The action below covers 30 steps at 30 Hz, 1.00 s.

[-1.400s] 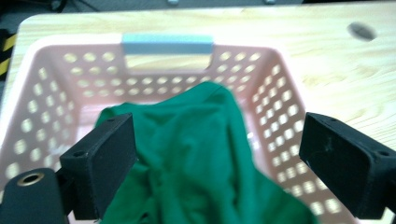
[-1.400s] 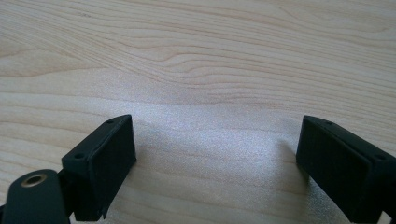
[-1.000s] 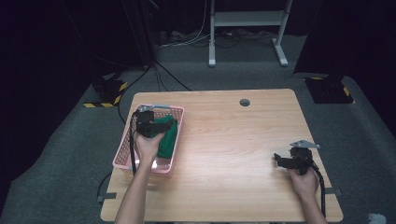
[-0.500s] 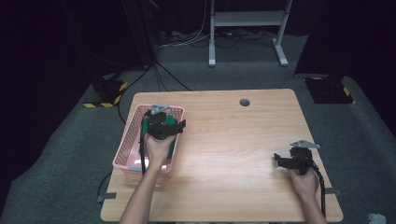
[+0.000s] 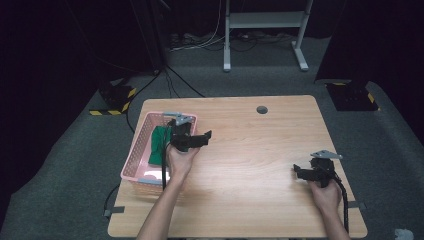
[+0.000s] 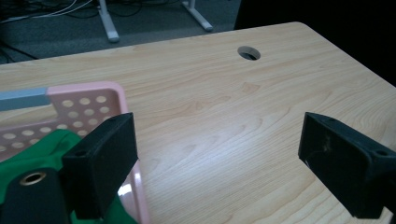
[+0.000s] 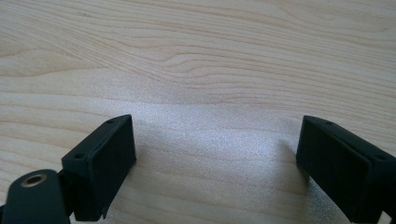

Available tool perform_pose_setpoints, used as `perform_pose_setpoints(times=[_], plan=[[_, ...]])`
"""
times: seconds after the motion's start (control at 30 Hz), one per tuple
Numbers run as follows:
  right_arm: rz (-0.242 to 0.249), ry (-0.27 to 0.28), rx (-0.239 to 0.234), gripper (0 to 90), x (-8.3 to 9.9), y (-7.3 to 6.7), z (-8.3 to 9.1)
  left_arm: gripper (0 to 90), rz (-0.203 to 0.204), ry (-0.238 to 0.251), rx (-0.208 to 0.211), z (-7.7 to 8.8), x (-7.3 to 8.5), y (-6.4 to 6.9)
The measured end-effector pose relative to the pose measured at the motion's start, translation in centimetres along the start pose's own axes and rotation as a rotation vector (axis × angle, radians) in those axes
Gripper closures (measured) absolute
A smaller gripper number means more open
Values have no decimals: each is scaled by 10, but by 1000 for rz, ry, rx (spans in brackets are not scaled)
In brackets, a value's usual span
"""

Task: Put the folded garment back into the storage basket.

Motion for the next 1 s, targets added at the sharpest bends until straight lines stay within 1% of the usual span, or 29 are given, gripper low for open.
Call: perform_pose_setpoints(times=[0.13,0.23,0.37,0.43,0.6,0.83,1.0], plan=[[1,0,0,117,0,0,0,118,-21,-4,6,-4,0,8],[1,0,0,117,0,0,0,118,-21,-2,12,-6,1,13],[1,0,0,117,0,0,0,119,-23,-1,-1,-9,2,17],[1,0,-1,117,0,0,0,122,-27,-7,1,-11,2,21],[1,0,-1,117,0,0,0,123,-39,-15,19,-16,5,30],[1,0,0,117,0,0,0,124,-52,-26,25,-23,9,39],[1,0,0,117,0,0,0,126,-37,-19,42,-28,10,44]])
Point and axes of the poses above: each handheld gripper's, and its own axes: z roughly backward along the jaws, x roughly out of its underside, y roughly to its right, the point moved 5 cm from there along -z, roughly forward along the jaws, and after that the axes turned 2 degrees about -y, right-handed, at the moved point
